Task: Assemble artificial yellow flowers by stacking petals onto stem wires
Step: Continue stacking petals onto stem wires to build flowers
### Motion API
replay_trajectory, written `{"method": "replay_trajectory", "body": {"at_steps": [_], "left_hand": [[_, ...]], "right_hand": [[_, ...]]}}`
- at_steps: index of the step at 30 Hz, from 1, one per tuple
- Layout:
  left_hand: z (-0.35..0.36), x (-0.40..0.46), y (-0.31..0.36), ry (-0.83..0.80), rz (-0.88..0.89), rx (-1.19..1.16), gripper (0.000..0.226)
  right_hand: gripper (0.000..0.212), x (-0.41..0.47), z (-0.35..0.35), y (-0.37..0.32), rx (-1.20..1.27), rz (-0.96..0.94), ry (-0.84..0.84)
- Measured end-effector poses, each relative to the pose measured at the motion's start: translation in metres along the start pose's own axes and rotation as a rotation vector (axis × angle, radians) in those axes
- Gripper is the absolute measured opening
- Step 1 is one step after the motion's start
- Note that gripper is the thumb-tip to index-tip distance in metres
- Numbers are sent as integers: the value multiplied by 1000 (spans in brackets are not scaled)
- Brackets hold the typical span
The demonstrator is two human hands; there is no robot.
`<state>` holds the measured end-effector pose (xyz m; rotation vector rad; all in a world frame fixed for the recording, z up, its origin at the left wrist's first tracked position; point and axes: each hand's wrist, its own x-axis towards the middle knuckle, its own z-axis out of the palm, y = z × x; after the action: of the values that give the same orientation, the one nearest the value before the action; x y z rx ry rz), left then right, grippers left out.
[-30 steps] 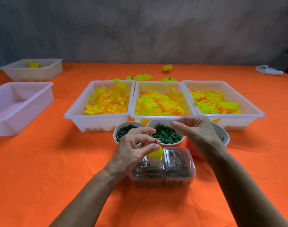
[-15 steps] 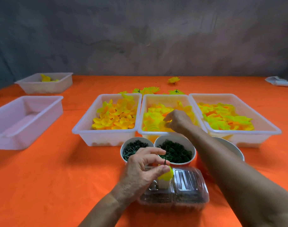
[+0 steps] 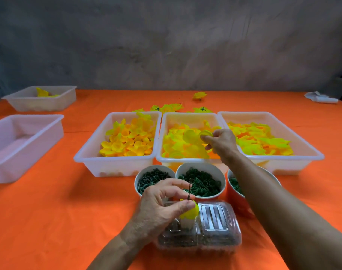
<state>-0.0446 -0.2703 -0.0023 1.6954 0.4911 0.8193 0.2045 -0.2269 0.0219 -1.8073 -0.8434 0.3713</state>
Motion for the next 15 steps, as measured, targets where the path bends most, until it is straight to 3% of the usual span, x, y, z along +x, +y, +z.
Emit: {"method": "replay_trajectory", "body": {"at_steps": [4, 9, 12, 15], "left_hand": [[-3, 2, 0, -44, -42, -43, 6], [-13, 4, -3, -129, -65, -135, 32], [-21, 11, -3, -27, -71, -184, 33], [-24, 25, 0, 121, -44, -127, 14]], "right_hand": [[19, -3, 2, -5, 335, 74, -21], [18, -5, 0, -7, 609, 126, 39], [13, -6, -4, -8, 717, 165, 53], [14, -9, -11, -17, 844, 218, 33]]}}
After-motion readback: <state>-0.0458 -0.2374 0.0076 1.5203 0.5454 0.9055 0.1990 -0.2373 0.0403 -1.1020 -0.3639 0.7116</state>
